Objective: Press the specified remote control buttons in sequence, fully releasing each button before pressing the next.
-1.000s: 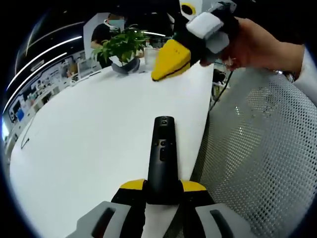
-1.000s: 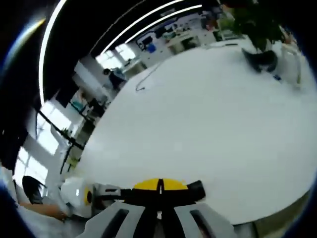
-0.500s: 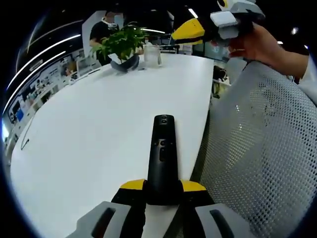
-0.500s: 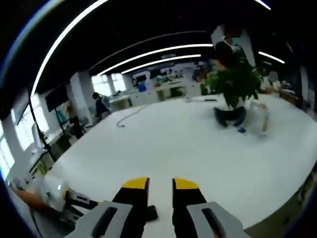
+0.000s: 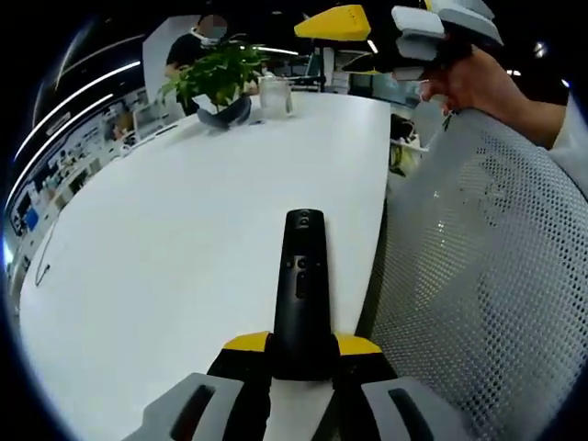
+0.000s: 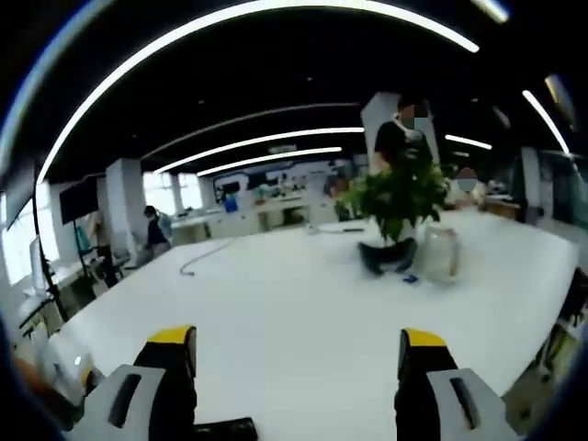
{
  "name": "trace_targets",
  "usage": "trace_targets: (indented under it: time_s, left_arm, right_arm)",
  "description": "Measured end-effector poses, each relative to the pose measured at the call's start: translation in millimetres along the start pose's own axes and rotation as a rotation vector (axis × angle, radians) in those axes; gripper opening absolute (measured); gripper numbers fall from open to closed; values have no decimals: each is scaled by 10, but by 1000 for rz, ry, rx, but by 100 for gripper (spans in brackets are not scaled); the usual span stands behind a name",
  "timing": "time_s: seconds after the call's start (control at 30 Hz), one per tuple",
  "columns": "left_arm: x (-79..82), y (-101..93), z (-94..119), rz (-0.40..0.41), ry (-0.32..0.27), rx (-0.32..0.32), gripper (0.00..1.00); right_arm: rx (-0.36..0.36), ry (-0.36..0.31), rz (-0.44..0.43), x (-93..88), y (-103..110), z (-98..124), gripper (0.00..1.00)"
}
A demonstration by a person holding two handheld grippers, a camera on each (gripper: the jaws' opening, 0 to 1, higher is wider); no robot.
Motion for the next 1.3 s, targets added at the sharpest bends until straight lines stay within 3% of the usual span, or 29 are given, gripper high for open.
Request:
trace_targets:
  time_s: [0.6,1.03,1.3]
  left_arm:
    - [12,193,-11,-57,31,-52,23]
    - [27,403,-10,-4,74,-84,23]
    - [14,576,-36,-53,99,-63,23]
  right_arm:
    - [0,19,68,-32,30,-39,99]
    - [11,48,80,-71,50,-55,94]
    - [8,63,84,-89,39,-53,90]
Point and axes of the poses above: the point that each gripper's makers call its tool centre point, and the gripper's own axes: z roughly backward along the fingers, y roughly to its left, x roughly out of its top, the point moved 5 cm from there along z, roughly backward along the fingers, and after that the axes turned 8 degrees about -z, right-handed, at the moved point
